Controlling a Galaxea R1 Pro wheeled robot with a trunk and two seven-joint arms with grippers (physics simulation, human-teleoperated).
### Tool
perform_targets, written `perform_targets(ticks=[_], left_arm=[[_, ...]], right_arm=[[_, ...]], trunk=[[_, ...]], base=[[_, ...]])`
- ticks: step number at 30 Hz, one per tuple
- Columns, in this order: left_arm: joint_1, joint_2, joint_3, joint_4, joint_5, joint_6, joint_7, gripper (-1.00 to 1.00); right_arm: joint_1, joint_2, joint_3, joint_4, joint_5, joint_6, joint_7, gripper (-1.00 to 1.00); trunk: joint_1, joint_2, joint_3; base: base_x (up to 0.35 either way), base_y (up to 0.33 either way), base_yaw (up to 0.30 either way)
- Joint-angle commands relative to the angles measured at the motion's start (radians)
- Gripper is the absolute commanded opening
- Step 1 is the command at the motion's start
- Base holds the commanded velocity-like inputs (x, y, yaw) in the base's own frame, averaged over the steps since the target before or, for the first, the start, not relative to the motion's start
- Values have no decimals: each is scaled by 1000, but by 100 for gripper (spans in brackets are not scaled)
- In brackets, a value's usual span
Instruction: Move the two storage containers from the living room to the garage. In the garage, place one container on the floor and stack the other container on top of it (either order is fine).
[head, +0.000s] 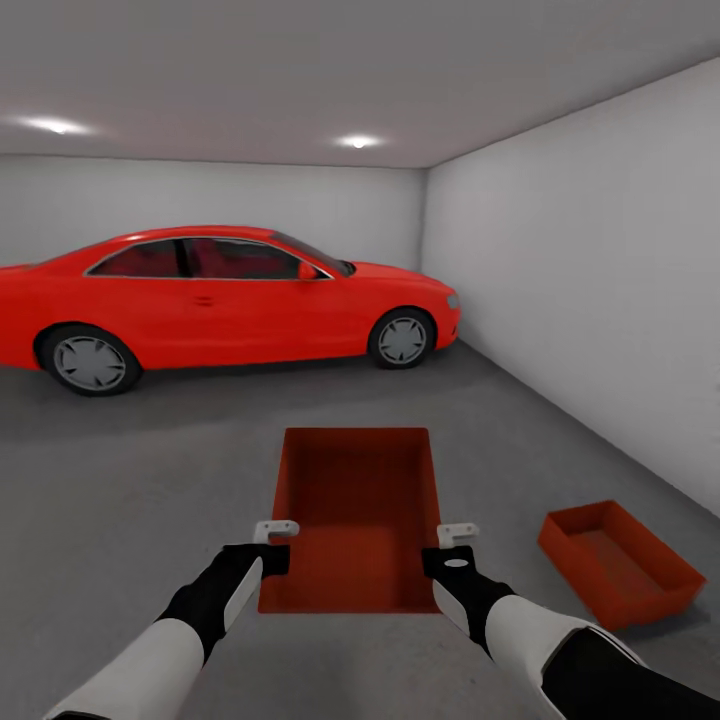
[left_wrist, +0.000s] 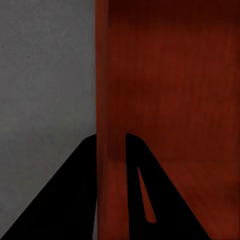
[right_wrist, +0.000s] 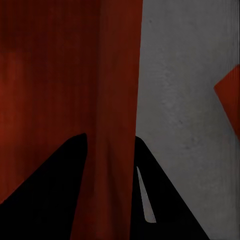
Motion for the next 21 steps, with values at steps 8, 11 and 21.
perform_targets(ticks=[8, 11, 21], left_arm=[[-1, -8, 3, -4, -30, -36, 14, -100], [-1, -8, 3, -4, -30, -36, 14, -100], [-1, -9, 3, -5, -31, -36, 14, -100]], right_arm=[[-1, 2, 7, 4, -25, -2, -100, -100], [-1, 2, 7, 4, -25, -2, -100, -100], [-1, 2, 7, 4, -25, -2, -100, -100]], trunk=[[1, -1, -2], [1, -1, -2], [1, -1, -2]], base=[[322, 0, -265], [322, 0, -265], [322, 0, -256]])
